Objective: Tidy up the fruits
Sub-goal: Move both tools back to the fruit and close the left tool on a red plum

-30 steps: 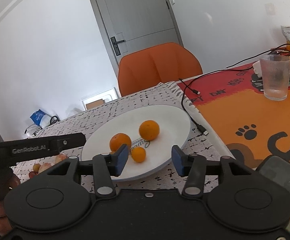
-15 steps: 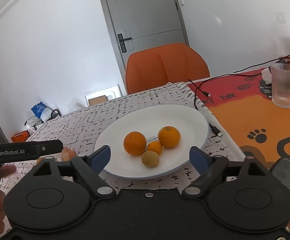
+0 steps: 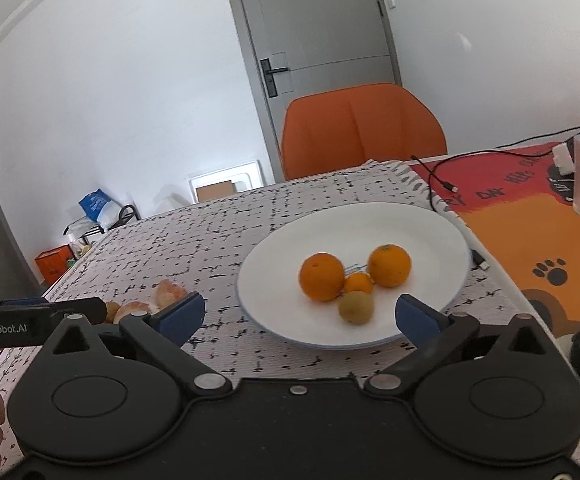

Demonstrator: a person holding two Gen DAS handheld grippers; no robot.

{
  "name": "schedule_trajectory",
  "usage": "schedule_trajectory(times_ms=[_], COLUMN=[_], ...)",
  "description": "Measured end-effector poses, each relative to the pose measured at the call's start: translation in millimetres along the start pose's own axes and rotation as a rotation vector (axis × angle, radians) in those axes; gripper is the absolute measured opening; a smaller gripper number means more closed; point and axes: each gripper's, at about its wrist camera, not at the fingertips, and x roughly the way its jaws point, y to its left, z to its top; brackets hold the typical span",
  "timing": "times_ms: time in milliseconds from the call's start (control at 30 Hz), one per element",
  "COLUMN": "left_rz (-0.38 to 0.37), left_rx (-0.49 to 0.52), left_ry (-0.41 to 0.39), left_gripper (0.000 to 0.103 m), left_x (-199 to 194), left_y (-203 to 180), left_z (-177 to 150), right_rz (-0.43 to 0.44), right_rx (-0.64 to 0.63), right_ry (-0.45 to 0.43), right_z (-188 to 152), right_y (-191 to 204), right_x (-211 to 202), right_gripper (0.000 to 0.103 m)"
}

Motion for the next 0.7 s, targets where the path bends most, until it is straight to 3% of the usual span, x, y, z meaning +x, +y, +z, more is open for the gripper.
schedule_trajectory(times_ms=[467, 700], left_rz=[0.001, 0.007], left_rx=[-0.106, -0.117], left_ry=[0.031, 0.000], left_gripper=[0.103, 0.102], left_x=[-6.5, -9.4], left_y=[41.8, 52.5], left_z=[-14.5, -18.1], right_rz=[0.063, 0.101], right_rx=[-0.061, -0.085], right_ry=[0.018, 0.026], right_z=[-4.3, -5.7], right_y=[34.1, 50.1], right_x=[4.3, 8.9], right_gripper=[0.103, 0.103])
